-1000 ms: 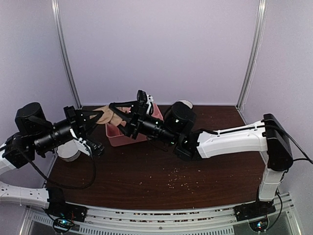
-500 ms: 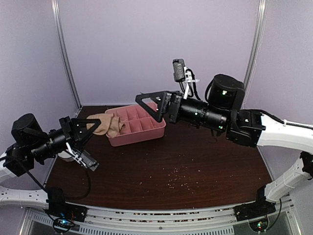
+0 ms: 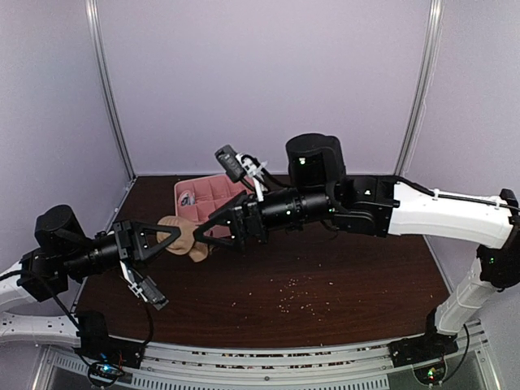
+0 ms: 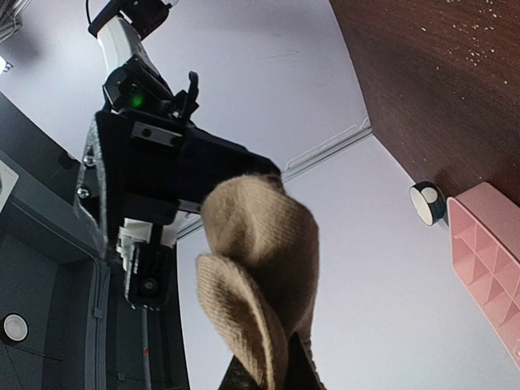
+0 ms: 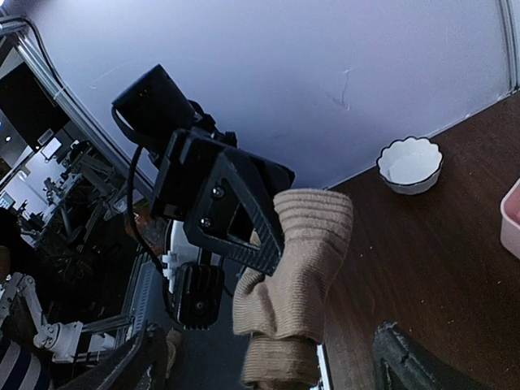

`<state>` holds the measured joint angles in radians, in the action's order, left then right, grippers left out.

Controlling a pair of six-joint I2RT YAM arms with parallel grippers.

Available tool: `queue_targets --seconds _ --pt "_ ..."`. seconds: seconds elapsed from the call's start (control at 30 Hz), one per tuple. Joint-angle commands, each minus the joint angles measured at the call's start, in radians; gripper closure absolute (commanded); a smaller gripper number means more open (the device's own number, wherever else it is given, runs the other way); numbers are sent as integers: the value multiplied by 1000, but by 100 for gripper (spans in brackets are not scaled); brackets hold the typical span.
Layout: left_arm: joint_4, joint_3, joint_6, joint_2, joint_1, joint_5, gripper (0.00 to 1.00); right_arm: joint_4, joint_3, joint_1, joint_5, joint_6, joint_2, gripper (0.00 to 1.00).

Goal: Roll the socks
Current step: Pass from the left arm to the right

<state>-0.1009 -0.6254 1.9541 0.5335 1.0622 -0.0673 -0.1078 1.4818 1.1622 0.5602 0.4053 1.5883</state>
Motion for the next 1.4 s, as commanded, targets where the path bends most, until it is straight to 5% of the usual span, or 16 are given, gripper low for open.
queue_targets --seconds 0.0,0.23,0.27,0.37,0.4,0.67,0.7,0.73,0.8,0.83,0.93,1.03,1.17,1.37 --pt "73 15 340 -10 5 -58 100 -58 82 9 123 51 61 14" --pt "65 31 367 -18 5 -76 100 35 107 5 196 166 126 28" --pt "65 33 366 -18 5 -74 100 45 106 3 204 180 131 36" --pt "80 29 362 -15 5 -58 100 88 84 -10 220 229 139 90" --pt "86 23 358 -12 4 -51 100 96 76 -14 215 240 139 100" --pt "99 -15 348 35 4 10 98 125 63 -18 225 277 159 100" --pt "101 -17 333 49 4 34 82 129 60 -19 213 270 154 100" --pt "107 -22 300 66 5 67 55 136 51 -21 193 263 143 100" --pt "106 -57 177 117 4 166 6 135 18 -40 115 219 103 100" --pt "63 -97 83 154 4 240 3 123 -4 -49 59 174 74 100" --pt "-164 -311 -339 283 -27 368 2 108 -99 -68 -148 -10 -32 100" --pt "-529 -566 -766 418 -163 291 2 180 -245 -70 -377 -206 -128 100" --pt "-914 -841 -1102 564 -320 21 2 411 -447 -71 -517 -362 -226 100" --pt "-1172 -1215 -1515 803 -467 -495 2 629 -503 -59 -481 -417 -230 100"
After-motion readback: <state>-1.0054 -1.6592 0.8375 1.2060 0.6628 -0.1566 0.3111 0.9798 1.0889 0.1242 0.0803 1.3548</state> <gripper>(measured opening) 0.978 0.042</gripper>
